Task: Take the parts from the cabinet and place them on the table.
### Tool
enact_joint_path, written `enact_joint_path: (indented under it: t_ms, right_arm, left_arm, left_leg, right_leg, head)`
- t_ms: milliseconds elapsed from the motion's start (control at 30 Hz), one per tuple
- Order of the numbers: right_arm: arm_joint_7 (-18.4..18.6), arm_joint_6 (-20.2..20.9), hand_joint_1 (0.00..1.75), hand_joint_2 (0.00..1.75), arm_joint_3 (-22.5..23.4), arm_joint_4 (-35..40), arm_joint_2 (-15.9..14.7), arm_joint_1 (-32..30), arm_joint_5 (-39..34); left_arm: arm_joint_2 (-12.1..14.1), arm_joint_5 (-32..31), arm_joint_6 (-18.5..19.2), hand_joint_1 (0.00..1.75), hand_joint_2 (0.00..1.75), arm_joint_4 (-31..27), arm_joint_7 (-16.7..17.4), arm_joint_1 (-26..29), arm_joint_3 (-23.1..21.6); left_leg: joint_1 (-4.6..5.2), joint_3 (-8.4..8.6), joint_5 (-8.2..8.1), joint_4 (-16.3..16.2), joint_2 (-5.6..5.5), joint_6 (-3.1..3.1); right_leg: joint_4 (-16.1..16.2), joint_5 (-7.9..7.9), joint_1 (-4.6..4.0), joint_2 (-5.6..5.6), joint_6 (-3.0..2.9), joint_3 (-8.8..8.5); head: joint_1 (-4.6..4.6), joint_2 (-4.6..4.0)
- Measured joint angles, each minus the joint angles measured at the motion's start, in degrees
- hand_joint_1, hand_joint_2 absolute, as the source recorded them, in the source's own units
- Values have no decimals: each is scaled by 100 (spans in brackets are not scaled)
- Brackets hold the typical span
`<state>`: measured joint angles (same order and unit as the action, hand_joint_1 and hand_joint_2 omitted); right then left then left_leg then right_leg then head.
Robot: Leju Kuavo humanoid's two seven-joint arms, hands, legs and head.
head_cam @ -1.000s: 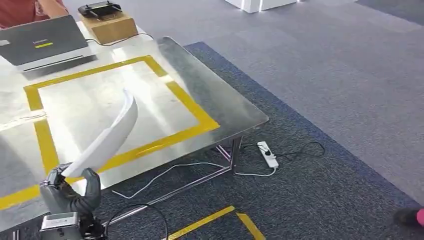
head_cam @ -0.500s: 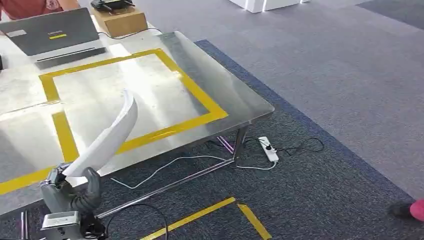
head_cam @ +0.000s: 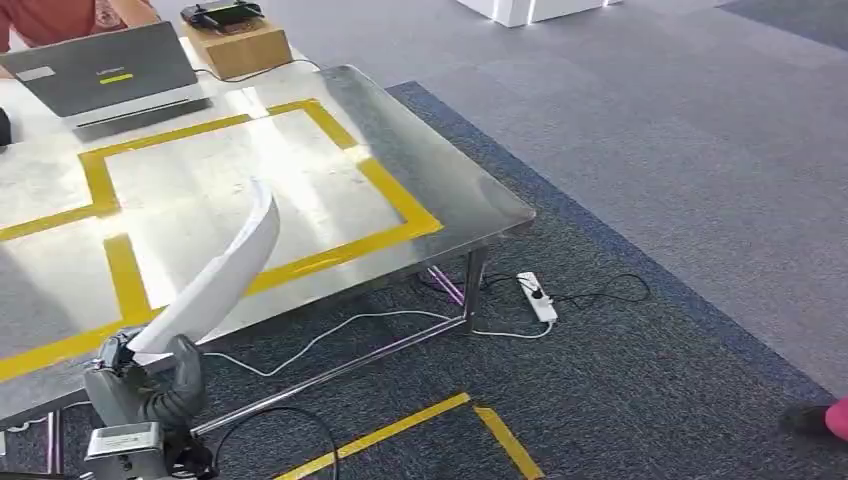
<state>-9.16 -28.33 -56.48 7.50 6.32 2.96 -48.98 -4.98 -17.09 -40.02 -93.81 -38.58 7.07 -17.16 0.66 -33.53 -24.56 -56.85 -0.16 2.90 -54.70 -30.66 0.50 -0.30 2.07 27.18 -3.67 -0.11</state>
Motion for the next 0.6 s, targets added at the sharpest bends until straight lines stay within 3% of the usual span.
enact_joint_path:
  t_ms: [133, 167, 200, 267, 300, 333, 367, 400, 433, 467, 500, 533, 600]
  right_arm:
    - [-15, 0, 0, 0, 0, 0, 0, 3, -9]
    - [-37, -2, 0, 0, 0, 0, 0, 6, -7]
    - [-46, -2, 0, 0, 0, 0, 0, 8, -7]
    - [-44, 0, 0, 0, 0, 0, 0, 8, -4]
    - [-44, 0, 0, 0, 0, 0, 0, 4, -4]
    - [-44, -2, 0, 0, 0, 0, 0, 0, 2]
    - [-35, -4, 0, 0, -2, 0, 0, -4, 11]
    - [-28, -9, 0, 0, -2, 0, 0, -4, 13]
    - [-28, -11, 0, 0, -4, 0, 0, -5, 15]
    - [-28, -13, 0, 0, -7, 0, 0, -3, 17]
    - [-28, -15, 0, 0, -11, 0, 0, 1, 20]
    - [-31, -22, 0, 0, -13, 0, 0, 0, 20]
    - [-28, -22, 0, 0, -22, -2, 0, -7, 22]
  left_arm:
    - [0, -4, 0, 175, 175, 0, 2, -1, 0]
    - [0, -15, -2, 175, 175, 0, 2, -1, 0]
    - [-2, -31, -2, 175, 175, 0, 2, -10, 0]
    - [-2, -39, -4, 175, 175, 0, 4, -4, 0]
    - [0, -41, -4, 175, 175, 0, 4, -2, 2]
    - [0, -42, -4, 175, 175, 6, 9, 2, 2]
    - [0, -46, -2, 175, 175, 13, 9, 4, 0]
    - [0, -48, -4, 175, 175, 18, 11, 2, 2]
    - [0, -50, -4, 175, 175, 20, 11, 2, 2]
    - [0, -55, -4, 175, 175, 20, 11, 0, 2]
    - [0, -55, -4, 175, 175, 20, 11, -2, 2]
    - [-2, -55, -4, 175, 175, 20, 13, -11, 0]
    - [-2, -57, -4, 175, 175, 20, 13, 5, 0]
  left_leg:
    - [15, -41, -18, -35, -2, -11]
    - [-52, 7, 44, 121, 9, -34]
    - [-57, 10, 48, 134, 8, -19]
    - [-56, -18, 48, 131, 6, -16]
    - [-55, -30, 48, 127, -5, -16]
    - [-56, -37, 48, 122, -28, -17]
    - [-59, -37, 50, 115, -63, -21]
    - [-65, -42, 48, 102, -108, -31]
    - [-74, -51, 44, 70, -168, -55]
    - [-85, -71, 32, 24, -223, -88]
    - [-73, -114, 21, -36, -270, -134]
    - [-58, -175, 8, -123, -328, -172]
    - [-89, -208, 57, -92, -429, -253]
  right_leg:
    - [2, -2, 11, 0, 12, -24]
    - [-20, -75, 11, 13, 61, -4]
    - [-228, -229, 7, 17, 88, 101]
    - [-1151, -665, 28, 20, 136, 579]
    - [-1594, -814, 28, 20, 155, 812]
    - [-1846, -834, 30, 19, 175, 964]
    - [-1788, -700, 42, 19, 190, 955]
    - [-1484, -463, 61, 23, 199, 828]
    - [-1006, -185, 81, 48, 213, 605]
    - [-525, 47, 105, 162, 222, 371]
    - [-251, 28, 133, 440, 214, 255]
    - [-156, -8, 133, 478, 143, 236]
    - [-229, -12, 86, 365, 54, 248]
  head:
    - [-4, 0]
    - [-7, 0]
    - [-33, 0]
    - [-64, 0]
    - [-61, 0]
    - [-66, 0]
    - [-63, 0]
    - [-66, 0]
    - [-63, 0]
    - [-66, 0]
    - [-72, 0]
    - [-53, 0]
    - [-68, 0]
